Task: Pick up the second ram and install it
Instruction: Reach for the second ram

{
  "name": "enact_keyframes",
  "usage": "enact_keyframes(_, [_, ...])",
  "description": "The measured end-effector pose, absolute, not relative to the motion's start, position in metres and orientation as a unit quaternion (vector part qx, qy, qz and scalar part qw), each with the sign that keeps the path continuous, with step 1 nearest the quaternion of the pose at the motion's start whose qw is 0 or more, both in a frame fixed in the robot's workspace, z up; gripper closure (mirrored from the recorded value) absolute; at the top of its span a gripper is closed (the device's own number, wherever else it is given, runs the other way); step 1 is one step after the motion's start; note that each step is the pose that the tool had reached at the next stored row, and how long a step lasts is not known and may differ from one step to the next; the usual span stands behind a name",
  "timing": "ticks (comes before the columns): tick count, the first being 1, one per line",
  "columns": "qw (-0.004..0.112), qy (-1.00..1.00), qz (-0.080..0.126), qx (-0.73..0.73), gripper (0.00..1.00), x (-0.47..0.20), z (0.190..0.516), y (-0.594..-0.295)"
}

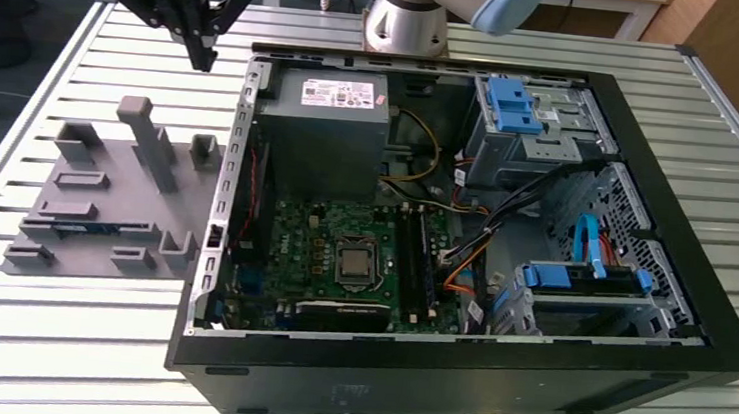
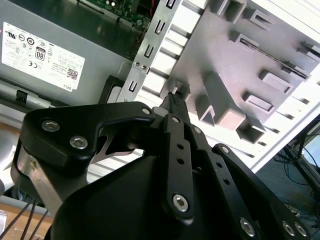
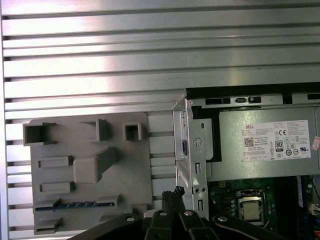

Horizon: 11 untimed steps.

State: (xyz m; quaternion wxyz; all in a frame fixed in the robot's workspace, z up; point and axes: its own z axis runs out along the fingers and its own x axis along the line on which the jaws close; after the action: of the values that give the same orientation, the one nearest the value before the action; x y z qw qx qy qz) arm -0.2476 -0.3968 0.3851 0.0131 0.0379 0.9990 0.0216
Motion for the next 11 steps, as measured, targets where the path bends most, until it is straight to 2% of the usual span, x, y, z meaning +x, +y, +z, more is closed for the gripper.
enact_keyframes(11, [0.013, 0.999, 0.022, 0.038, 0.89, -0.2517, 0.3848, -0.3968])
